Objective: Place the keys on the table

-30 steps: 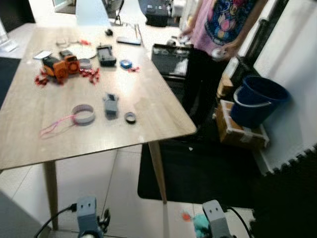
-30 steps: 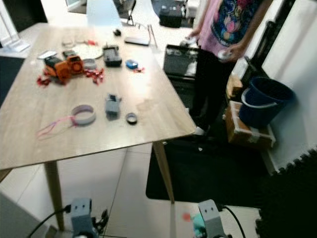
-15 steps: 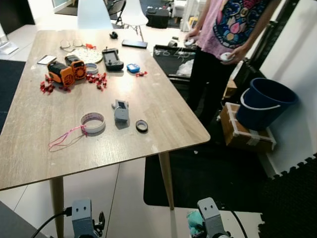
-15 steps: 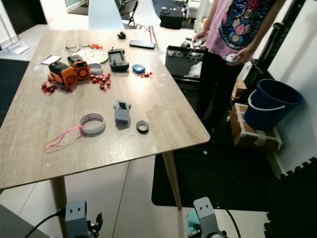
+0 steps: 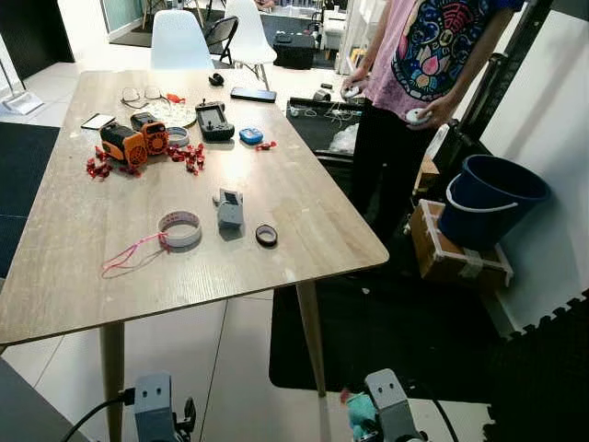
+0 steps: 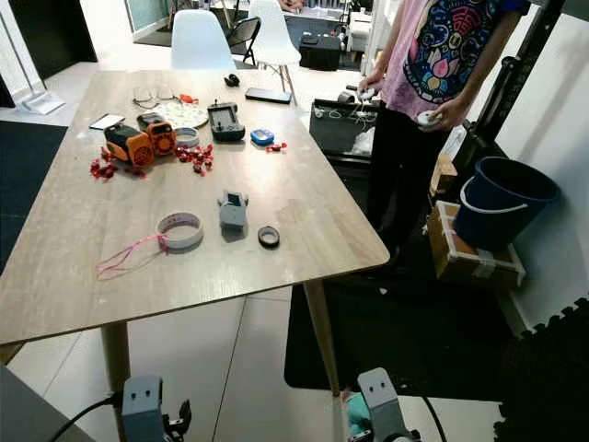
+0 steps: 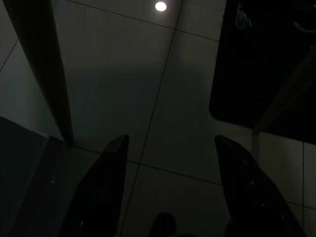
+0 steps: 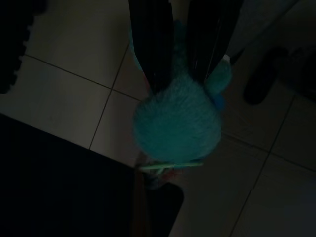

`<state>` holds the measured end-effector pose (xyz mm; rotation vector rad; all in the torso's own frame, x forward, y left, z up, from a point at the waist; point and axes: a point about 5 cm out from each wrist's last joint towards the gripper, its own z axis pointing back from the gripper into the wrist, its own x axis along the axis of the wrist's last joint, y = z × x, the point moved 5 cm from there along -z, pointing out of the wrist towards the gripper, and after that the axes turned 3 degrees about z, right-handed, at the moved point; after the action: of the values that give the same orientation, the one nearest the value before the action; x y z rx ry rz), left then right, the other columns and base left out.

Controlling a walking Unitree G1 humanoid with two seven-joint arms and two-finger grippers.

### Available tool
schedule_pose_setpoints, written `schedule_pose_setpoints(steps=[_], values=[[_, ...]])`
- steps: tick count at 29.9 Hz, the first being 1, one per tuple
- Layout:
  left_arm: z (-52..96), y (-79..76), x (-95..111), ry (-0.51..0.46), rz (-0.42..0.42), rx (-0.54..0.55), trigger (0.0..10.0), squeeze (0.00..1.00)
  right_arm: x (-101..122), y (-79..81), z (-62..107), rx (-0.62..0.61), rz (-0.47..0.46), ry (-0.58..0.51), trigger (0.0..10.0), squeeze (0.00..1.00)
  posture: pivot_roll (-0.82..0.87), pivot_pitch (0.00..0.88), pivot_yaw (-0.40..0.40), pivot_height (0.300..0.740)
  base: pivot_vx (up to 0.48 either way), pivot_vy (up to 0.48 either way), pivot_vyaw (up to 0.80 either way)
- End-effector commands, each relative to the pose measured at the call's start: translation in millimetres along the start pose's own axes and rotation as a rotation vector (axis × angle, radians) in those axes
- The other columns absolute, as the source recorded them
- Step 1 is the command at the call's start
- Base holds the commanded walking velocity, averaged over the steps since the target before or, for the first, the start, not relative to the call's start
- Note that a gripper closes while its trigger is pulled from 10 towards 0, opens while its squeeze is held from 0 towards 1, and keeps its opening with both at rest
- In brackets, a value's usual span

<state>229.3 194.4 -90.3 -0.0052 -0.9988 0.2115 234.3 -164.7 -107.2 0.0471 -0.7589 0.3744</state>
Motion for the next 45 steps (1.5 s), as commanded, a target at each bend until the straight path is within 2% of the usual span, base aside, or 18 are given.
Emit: schedule_pose_setpoints(steps=[1,41,45], values=[[2.8,0.6,-5.4,0.011,-0.003,0.001,10.0,0.0,-4.5,-1.1,1.6,0.0,0.001,0.009,10.0,0.0,0.05,0.051,-0.084,0.74,0.0,0.0,0.42],[3.3,0.0,-5.8,0.008,0.019,0.004,10.0,0.0,-0.5,-1.5,1.1,0.009,0.021,-0.004,10.0,0.0,0.05,0.057,-0.091,0.74,0.0,0.0,0.79],[3.5,-0.7,-6.0,0.008,0.026,-0.002,10.0,0.0,0.2,-4.9,1.0,-0.017,-0.034,-0.008,10.0,0.0,0.05,0.058,-0.089,0.74,0.0,0.0,0.2]])
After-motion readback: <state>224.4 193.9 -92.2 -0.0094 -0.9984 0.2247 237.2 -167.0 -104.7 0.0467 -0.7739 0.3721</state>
